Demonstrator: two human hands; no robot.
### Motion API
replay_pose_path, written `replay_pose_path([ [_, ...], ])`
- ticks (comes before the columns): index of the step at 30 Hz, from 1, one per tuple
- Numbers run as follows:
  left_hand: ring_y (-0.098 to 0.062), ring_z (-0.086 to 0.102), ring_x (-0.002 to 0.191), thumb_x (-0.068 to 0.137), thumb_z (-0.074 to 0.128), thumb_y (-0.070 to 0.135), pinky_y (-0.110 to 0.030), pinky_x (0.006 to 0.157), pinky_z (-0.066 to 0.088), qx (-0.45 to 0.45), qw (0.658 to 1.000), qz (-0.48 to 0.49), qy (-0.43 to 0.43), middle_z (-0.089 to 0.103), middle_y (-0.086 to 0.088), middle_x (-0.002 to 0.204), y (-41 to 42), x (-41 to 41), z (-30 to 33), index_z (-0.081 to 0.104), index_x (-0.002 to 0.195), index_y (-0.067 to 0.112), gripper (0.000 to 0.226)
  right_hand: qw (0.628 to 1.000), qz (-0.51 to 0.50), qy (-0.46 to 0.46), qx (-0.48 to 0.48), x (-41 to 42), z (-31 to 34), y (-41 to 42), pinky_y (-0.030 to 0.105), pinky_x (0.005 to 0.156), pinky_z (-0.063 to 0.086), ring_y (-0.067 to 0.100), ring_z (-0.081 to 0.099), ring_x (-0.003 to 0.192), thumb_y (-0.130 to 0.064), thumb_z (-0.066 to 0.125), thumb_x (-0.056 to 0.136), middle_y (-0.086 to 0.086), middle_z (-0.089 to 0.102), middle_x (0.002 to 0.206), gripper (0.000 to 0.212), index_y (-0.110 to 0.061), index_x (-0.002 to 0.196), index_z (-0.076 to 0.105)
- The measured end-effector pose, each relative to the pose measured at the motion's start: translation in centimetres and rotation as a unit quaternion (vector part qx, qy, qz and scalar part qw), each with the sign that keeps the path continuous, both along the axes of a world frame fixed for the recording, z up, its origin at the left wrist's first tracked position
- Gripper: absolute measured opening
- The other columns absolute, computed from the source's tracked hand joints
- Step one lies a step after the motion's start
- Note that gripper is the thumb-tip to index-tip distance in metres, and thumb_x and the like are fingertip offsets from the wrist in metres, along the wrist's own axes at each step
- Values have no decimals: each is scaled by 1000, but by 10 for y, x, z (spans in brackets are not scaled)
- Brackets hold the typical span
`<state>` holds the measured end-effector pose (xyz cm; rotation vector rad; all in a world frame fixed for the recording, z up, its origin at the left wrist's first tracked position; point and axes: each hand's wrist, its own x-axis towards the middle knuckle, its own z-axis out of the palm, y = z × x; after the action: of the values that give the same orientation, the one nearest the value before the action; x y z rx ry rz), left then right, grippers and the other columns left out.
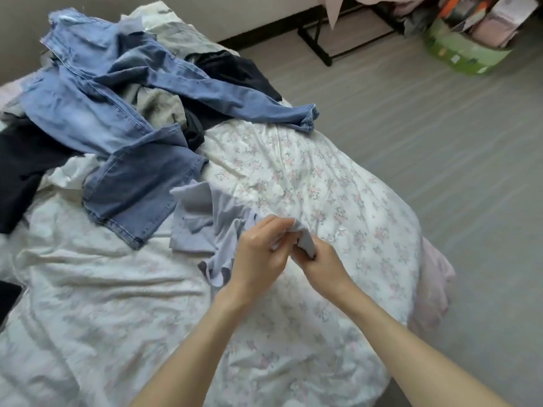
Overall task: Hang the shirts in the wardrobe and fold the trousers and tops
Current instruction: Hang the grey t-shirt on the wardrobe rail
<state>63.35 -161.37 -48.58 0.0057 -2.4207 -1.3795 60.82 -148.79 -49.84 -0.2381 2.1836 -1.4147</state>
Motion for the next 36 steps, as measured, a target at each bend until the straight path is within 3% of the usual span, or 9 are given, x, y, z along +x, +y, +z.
replay_pose_path([
  [3,-13,61,77,84,62,10,-21,71,48,117,986,-20,-114,64,5,83,28,16,18,65,93,4,11,998,-5,2,64,10,27,53,33,67,44,28,56,77,-5,53,90,13,63,83,10,0,90,61],
  [7,-4,58,85,83,66,24,-23,80,44,106,952,-172,-229,63,11,88,81,49,20,62,98,10,21,996,-52,11,73,38,71,135,28,68,36,20,48,73,5,51,88,20,58,77,11,12,87,59],
  [10,-13,55,88,84,66,20,-36,86,42,6,950,-247,-192,63,9,85,138,67,25,65,94,13,12,989,-114,60,77,70,106,206,22,70,40,25,56,76,16,45,83,30,62,90,22,8,92,64],
  [15,-18,45,76,84,50,33,-32,74,38,-47,900,-423,-96,53,2,74,240,86,73,57,76,6,29,952,-258,139,83,147,156,320,5,65,41,-12,56,73,27,38,78,-9,63,79,55,-21,87,63],
  [22,-38,46,61,85,63,29,-37,58,38,-230,752,-617,34,51,-17,59,400,148,110,52,65,4,35,809,-474,266,225,316,205,459,-3,72,35,-10,51,77,17,40,78,-8,61,85,37,-12,96,54],
  [26,-30,60,93,91,49,40,-27,90,34,-416,643,-632,117,68,-3,105,471,192,109,58,121,26,34,722,-576,220,313,458,205,531,9,74,42,-5,58,82,-1,60,83,-16,63,86,24,-20,97,60],
  [28,-26,57,100,94,44,37,-25,92,29,-416,638,-638,112,59,3,124,503,213,115,55,124,29,33,711,-584,115,374,522,191,554,31,72,44,23,63,86,-17,68,83,-3,67,85,14,-19,95,64],
  [31,-27,59,90,95,44,34,-24,83,33,-413,629,-638,166,43,6,134,564,273,132,60,116,26,28,698,-611,10,372,616,176,571,40,68,44,32,59,74,-20,62,88,12,63,73,12,-14,77,64],
  [36,-24,61,98,84,51,13,-28,85,33,-496,599,-603,178,60,-3,118,657,376,169,58,94,14,12,568,-657,56,493,706,200,584,42,60,43,39,60,69,-11,59,88,20,59,68,26,2,67,56],
])
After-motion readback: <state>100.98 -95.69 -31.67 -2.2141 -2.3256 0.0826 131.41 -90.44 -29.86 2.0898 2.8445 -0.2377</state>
